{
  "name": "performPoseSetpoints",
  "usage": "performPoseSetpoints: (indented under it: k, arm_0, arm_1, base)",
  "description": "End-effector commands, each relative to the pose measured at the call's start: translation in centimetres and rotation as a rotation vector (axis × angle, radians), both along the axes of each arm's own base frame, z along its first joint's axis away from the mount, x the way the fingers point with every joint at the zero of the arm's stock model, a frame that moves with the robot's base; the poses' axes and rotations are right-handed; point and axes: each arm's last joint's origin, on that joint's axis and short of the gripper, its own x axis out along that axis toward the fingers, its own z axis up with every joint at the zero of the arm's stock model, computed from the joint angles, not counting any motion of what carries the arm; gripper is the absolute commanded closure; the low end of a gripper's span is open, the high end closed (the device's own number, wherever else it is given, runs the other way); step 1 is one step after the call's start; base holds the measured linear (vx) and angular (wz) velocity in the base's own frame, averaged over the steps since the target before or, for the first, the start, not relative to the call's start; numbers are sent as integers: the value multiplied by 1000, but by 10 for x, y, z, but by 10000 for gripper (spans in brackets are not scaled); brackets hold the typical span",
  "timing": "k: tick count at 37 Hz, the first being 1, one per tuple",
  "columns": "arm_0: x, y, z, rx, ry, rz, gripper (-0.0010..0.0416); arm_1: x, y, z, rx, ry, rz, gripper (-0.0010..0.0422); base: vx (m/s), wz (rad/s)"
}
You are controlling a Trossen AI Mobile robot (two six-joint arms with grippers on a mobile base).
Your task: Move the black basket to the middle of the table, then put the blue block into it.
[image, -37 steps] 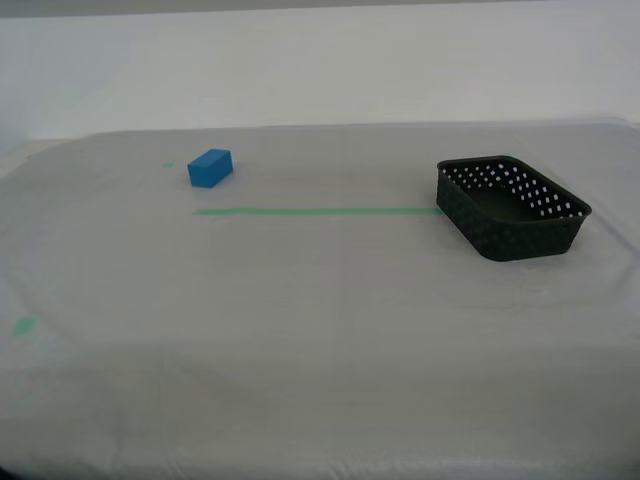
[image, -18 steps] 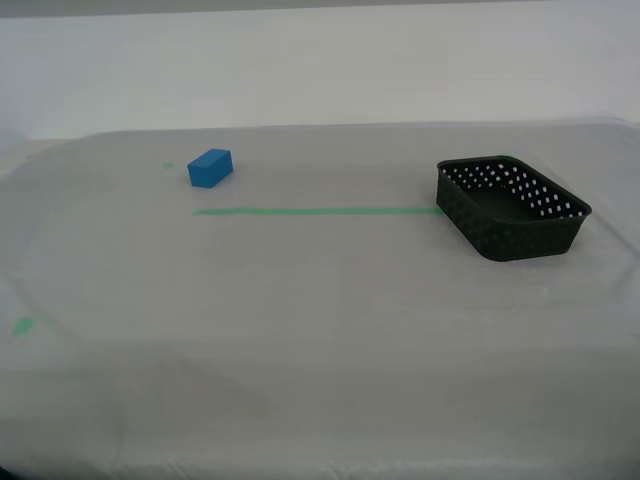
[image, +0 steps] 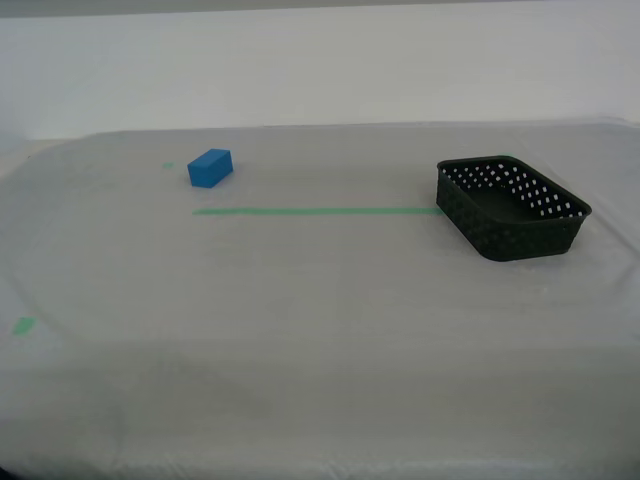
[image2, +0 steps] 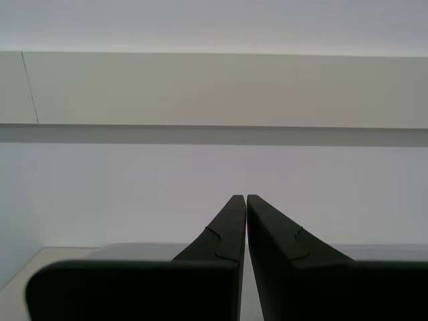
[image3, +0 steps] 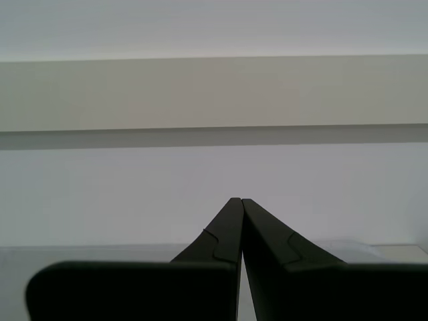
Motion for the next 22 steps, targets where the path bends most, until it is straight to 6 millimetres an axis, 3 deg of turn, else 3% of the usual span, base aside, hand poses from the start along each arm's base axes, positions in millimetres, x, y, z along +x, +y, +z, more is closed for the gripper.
performPoseSetpoints:
  k: [1,22]
  arm_0:
    - [0,0,1,0,-5,2,406]
    - [0,0,1,0,-4,2,406]
  arm_1:
    - [0,0,1,1,-5,0,412]
    - [0,0,1,1,-6,0,412]
  base:
    - [0,0]
    - [0,0]
